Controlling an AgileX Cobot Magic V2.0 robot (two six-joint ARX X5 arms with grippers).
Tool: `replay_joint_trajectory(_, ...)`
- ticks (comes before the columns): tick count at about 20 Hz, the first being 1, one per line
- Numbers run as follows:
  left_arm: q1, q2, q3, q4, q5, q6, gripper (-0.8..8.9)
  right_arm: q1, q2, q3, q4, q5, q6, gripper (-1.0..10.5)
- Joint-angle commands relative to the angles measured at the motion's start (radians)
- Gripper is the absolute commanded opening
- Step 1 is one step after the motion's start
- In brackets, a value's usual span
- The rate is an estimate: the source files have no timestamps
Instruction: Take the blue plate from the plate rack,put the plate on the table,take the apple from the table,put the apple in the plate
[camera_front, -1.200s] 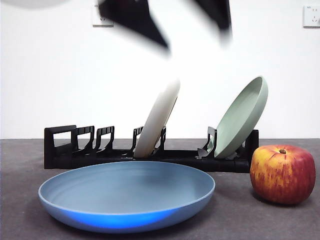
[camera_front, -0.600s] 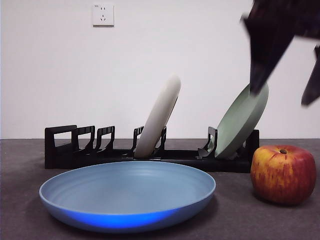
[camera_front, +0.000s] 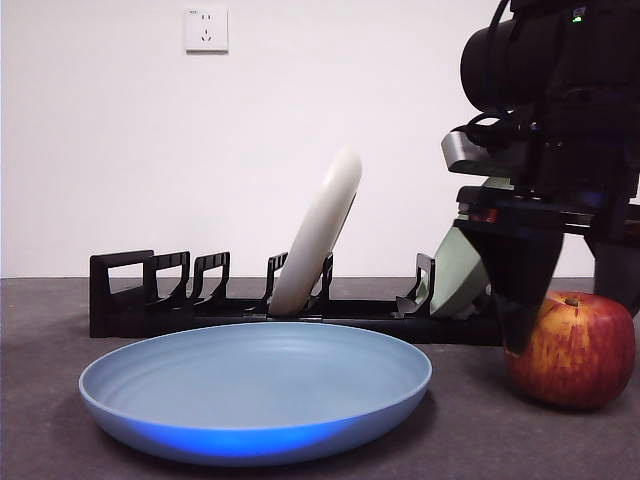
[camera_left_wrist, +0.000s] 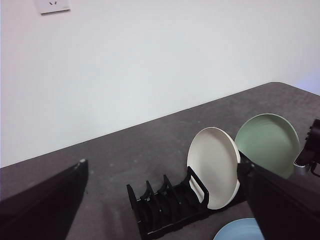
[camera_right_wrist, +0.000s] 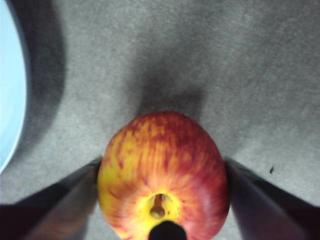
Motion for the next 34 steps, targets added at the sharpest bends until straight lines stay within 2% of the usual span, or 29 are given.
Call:
replay_joint_trajectory(1, -0.001, -0.003, -0.005, -0.003, -0.008, -0.010, 4.98, 0.002, 0.000, 0.000, 0.003, 0.003, 0.018, -0.1)
replay_joint_trajectory(5, -0.001, -0.003, -0.005, -0.010, -0.008, -0.010, 4.98, 0.062, -0.085, 0.006, 0.024, -0.023, 0.047, -0.1)
replay_joint_trajectory(8, -0.001, -0.003, -0.005, -0.011, -0.007, -0.010, 4.98, 0.137, -0.182, 0.024, 0.109, -0.156, 0.086, -0.1)
replay_joint_trajectory(10, -0.001, -0.003, -0.005, -0.019, -0.006, -0.010, 4.98, 0.190, -0.196, 0.041, 0.154, -0.171, 0.105, -0.1)
replay_joint_trajectory(14, -0.001, -0.001, -0.005, -0.047, -0.006, -0.013, 4.98, 0.263, -0.122, 0.051, 0.253, -0.171, 0.109, -0.1)
replay_joint_trajectory(22, -0.001, -0.001, -0.005, -0.077, -0.003, -0.045, 4.98, 0.309, 0.118, 0.131, 0.336, -0.160, 0.122, -0.1)
replay_joint_trajectory(25, -0.002, -0.001, -0.005, -0.099, -0.003, -0.063, 4.98, 0.331, 0.187, 0.152, 0.334, -0.155, 0.089, -0.1)
replay_joint_trajectory(26, -0.001, -0.001, -0.005, -0.107, -0.003, -0.066, 4.98, 0.337, 0.196, 0.152, 0.332, -0.155, 0.079, 0.0)
replay_joint_trajectory(27, -0.001, -0.001, -0.005, -0.119, -0.002, -0.067, 4.98, 0.343, 0.198, 0.152, 0.331, -0.157, 0.079, 0.8)
replay_joint_trajectory(29, -0.002, -0.001, -0.005, -0.136, -0.002, -0.089, 4.98, 0.351, 0.195, 0.158, 0.331, -0.155, 0.081, 3.4)
replay_joint_trajectory(30, -0.001, -0.001, -0.005, -0.144, -0.003, -0.092, 4.98, 0.351, 0.194, 0.166, 0.326, -0.152, 0.081, 4.2)
replay_joint_trajectory(34, -0.001, -0.001, -0.005, -0.158, -0.002, -0.103, 4.98, 0.351, 0.188, 0.208, 0.281, -0.151, 0.080, 4.3)
